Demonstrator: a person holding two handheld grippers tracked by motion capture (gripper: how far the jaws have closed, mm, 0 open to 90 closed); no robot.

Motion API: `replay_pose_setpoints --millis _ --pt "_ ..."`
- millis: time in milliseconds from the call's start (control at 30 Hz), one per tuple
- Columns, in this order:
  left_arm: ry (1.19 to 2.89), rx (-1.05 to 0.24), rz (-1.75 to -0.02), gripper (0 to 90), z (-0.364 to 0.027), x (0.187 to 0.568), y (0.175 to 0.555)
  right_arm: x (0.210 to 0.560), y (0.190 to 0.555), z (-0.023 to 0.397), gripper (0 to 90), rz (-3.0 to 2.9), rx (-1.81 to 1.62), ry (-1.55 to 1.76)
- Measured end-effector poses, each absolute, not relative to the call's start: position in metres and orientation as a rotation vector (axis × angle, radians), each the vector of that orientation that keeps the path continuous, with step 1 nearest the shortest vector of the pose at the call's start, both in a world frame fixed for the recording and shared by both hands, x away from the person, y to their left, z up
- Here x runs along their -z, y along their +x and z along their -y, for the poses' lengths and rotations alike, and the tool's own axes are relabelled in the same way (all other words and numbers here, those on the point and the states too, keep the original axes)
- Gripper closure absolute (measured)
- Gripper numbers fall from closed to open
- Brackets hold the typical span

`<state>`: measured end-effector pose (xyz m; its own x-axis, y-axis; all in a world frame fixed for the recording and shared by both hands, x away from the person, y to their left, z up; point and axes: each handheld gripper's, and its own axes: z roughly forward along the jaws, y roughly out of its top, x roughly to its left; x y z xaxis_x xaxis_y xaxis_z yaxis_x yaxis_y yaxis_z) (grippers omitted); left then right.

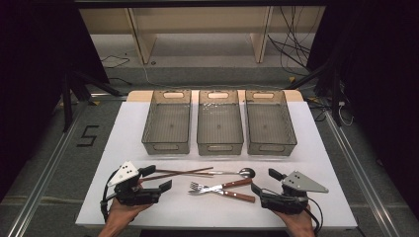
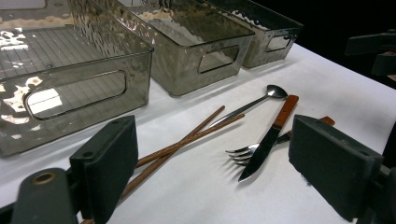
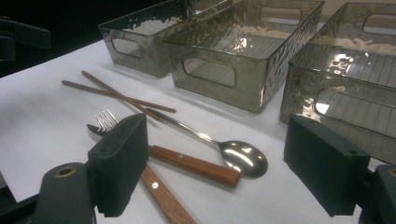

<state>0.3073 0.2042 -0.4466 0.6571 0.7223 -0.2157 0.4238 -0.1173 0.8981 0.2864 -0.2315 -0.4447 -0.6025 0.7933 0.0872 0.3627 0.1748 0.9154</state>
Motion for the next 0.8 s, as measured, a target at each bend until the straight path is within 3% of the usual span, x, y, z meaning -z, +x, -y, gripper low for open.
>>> replay_pose_setpoints --millis 800 --pt "1.868 -0.372 -0.948 15.3 -0.211 0.436 0.327 0.445 0.287 0.230 23.2 -2.067 -1.411 1.088"
